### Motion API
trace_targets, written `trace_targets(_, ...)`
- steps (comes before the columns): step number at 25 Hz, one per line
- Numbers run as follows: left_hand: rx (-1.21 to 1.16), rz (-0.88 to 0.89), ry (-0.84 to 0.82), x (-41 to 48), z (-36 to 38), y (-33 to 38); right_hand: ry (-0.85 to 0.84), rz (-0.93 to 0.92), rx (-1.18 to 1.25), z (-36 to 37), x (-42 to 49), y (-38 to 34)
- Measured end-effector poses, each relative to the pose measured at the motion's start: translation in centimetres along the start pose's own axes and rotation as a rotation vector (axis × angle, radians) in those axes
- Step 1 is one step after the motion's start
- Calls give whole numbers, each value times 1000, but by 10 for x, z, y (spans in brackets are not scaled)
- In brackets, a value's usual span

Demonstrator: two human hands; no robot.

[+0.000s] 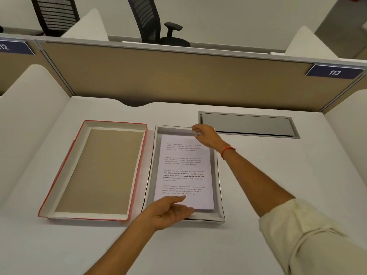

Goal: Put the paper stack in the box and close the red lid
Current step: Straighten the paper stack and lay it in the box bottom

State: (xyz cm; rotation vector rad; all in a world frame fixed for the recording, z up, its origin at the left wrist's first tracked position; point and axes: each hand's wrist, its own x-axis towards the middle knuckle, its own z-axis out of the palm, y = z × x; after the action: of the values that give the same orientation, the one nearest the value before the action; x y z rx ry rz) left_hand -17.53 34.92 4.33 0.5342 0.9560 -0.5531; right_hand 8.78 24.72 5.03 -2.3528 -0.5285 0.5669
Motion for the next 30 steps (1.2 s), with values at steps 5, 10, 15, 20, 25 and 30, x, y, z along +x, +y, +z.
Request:
trace_targets(5,-121,-16,-20,11,-6,-8,-76,-25,-108,9,22,-2)
trace_targets(10,-155,-17,-23,26,-5,-3,-160,-50,-189,11,40,-6)
trace_targets(15,-69,-53,29,40,0,-4,-232,-26,-217,12,51,-7)
trace_targets(20,-59,-80,38,45,-3,-5,-262,10,-158,15,53,5)
trace_targets(25,-36,-76,53,49,-4,-7,-234,38,-68,16,53,9)
trace_targets(30,-10,-70,61,53,-5,-8,-228,31,-65,17,52,11)
